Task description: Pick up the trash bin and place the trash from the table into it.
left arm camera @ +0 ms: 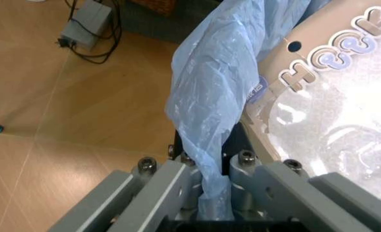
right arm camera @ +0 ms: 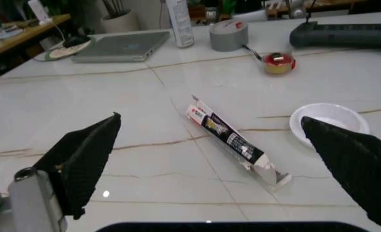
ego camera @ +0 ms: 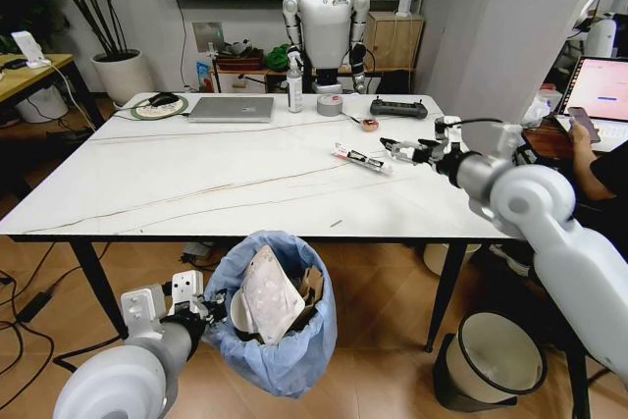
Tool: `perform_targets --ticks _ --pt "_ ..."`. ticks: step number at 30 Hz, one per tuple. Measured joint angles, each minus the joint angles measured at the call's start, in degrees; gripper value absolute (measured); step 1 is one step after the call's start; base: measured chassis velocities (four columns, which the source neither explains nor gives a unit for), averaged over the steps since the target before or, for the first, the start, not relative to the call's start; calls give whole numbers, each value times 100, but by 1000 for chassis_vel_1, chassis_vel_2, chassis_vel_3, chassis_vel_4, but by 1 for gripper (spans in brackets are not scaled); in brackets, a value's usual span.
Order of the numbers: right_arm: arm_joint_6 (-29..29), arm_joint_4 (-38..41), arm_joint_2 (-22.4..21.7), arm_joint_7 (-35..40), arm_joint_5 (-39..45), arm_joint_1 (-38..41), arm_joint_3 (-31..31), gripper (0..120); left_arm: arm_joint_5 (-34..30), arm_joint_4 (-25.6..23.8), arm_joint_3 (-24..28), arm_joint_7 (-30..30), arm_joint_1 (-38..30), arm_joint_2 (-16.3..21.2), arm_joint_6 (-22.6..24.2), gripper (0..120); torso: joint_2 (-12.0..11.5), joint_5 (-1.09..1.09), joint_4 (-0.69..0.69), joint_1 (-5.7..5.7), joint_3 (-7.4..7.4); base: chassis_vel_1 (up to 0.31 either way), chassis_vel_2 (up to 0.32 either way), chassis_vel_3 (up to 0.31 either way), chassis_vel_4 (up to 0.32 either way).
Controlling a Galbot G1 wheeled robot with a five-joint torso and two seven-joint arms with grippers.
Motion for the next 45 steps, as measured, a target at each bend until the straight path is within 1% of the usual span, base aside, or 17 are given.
perform_targets --ticks 1,2,4,7,8,12,15,16,18,21,25,29,37,42,44,45 --pt "-38 -161 41 -61 -62 154 -132 100 -1 0 2 0 0 0 0 0 0 -1 -1 0 0 0 0 0 0" --pt "-38 -161 41 -61 -62 154 -132 100 -1 0 2 0 0 0 0 0 0 -1 -1 0 0 0 0 0 0" --pt "-147 -509 153 -133 -144 497 -384 100 -2 0 17 0 2 1 0 0 0 0 -1 0 0 0 0 0 0" --pt "-278 -1185 461 -156 -277 1151 -822 100 4 0 40 0 5 -6 0 0 0 -3 0 1 0 0 0 0 0" --pt "-278 -1185 461 -156 -277 1151 -822 100 4 0 40 0 5 -6 0 0 0 -3 0 1 0 0 0 0 0" --pt "-332 -1846 894 -160 -447 1612 -1156 100 -1 0 16 1 7 3 0 0 0 -2 0 1 0 0 0 0 0" --pt "-347 -2480 1437 -307 -636 1936 -1438 100 -28 0 -62 2 28 22 0 0 0 -2 2 1 0 0 0 0 0" --pt "-347 -2480 1437 -307 -636 1936 -1438 100 -28 0 -62 2 28 22 0 0 0 -2 2 1 0 0 0 0 0" --pt "-348 -2734 1596 -469 -705 2027 -1558 100 -55 1 -119 2 42 24 0 0 0 -2 3 1 0 0 0 0 0" --pt "-347 -2972 1604 -821 -888 2052 -1696 100 -105 2 -217 2 67 22 0 0 1 -2 2 1 -1 0 0 0 0" --pt "-346 -3202 1555 -1005 -1066 2041 -1762 99 -138 3 -286 3 106 20 0 0 1 -1 -1 0 -1 0 0 0 0" --pt "-345 -3423 1432 -1252 -1303 2022 -1798 94 -193 4 -369 4 146 33 0 0 1 -1 -2 0 -1 0 0 0 0" --pt "-341 -3493 1230 -1311 -1353 1940 -1815 90 -251 4 -450 4 159 42 0 0 1 -1 -1 0 -1 0 0 0 0" --pt "-338 -3491 1119 -1295 -1354 1864 -1811 81 -262 5 -433 4 143 31 0 0 1 0 -1 0 -1 0 0 0 0" --pt "-338 -3508 1088 -1293 -1390 1847 -1805 74 -266 4 -432 4 136 23 0 0 1 0 0 0 -1 0 0 0 0" --pt "-338 -3508 1088 -1293 -1390 1847 -1805 74 -266 4 -432 4 136 23 0 0 1 0 0 0 -1 0 0 0 0"
